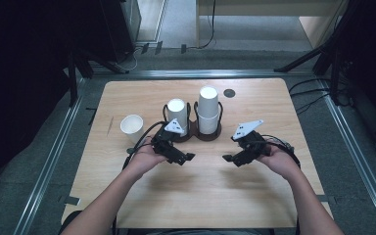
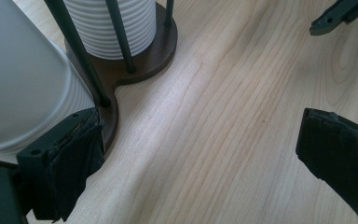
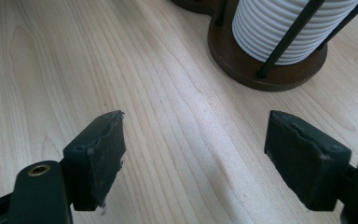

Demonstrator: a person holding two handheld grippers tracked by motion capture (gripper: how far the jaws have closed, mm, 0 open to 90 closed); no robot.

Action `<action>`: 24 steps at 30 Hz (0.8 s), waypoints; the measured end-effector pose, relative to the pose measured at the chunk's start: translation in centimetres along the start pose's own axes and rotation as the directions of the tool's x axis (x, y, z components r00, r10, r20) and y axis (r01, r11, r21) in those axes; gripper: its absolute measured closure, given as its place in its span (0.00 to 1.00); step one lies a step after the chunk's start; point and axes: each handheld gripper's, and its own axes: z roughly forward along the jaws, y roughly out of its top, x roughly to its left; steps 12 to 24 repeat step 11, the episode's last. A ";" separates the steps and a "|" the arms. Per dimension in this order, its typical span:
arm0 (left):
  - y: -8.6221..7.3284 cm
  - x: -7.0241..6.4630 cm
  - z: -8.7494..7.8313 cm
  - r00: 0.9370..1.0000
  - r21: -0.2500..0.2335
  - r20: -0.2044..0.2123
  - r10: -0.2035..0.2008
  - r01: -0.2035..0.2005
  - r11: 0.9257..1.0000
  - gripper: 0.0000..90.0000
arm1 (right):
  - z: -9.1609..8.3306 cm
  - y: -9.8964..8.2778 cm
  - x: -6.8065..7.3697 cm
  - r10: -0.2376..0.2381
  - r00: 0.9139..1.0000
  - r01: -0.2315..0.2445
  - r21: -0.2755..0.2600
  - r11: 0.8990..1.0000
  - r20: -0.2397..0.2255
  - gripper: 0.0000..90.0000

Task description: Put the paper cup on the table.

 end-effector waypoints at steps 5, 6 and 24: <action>-0.3 0.1 0.7 1.000 0.034 0.000 0.008 -0.008 0.999 0.02 | 0.2 -0.2 0.0 -0.005 1.000 0.005 0.024 1.000 -0.001 0.23; -0.4 0.2 1.1 1.000 0.047 -0.003 0.006 -0.006 0.999 0.02 | 0.3 -0.2 0.1 -0.005 1.000 0.006 0.032 0.999 -0.001 0.23; -1.1 0.6 3.4 1.000 0.187 -0.023 0.019 -0.014 0.982 0.01 | 1.5 -0.8 -0.2 0.004 1.000 -0.005 0.122 0.993 0.007 0.23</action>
